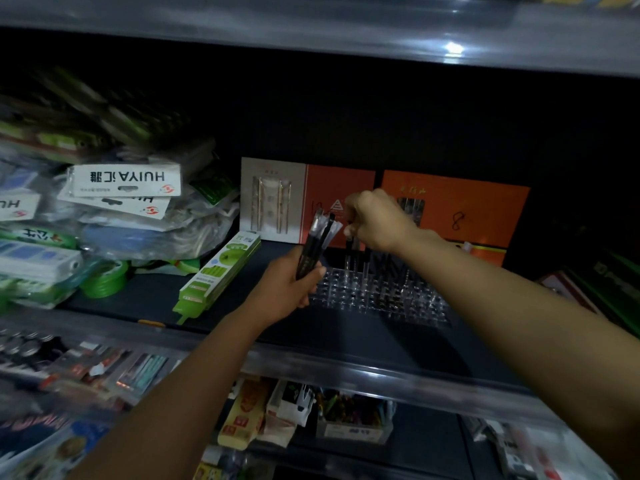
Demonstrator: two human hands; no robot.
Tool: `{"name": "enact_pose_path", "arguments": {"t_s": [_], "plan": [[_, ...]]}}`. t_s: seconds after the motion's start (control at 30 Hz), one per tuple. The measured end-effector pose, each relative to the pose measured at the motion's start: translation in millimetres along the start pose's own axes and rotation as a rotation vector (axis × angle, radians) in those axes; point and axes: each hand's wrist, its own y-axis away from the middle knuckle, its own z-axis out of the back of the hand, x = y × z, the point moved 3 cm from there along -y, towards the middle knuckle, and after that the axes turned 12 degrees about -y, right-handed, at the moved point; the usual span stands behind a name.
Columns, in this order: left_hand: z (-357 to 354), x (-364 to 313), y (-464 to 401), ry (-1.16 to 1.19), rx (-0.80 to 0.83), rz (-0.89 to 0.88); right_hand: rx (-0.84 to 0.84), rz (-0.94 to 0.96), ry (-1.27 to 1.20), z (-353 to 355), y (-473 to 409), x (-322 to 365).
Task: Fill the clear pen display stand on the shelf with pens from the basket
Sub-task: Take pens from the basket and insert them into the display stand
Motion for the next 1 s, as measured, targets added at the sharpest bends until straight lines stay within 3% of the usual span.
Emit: {"name": "enact_pose_path", "arguments": {"t_s": [0.33, 0.8, 1.0], "plan": [[1, 2, 3, 0.000, 0.006, 0.005, -0.053, -0.012, 0.008, -2, -6, -3], [-1, 0, 5, 0.002, 0.021, 0.015, 0.008, 0.041, 0.047, -11, -7, -7], [-1, -1, 6, 0.008, 0.030, 0.007, 0.028, 0.073, -0.055, 0, -2, -4]]}}
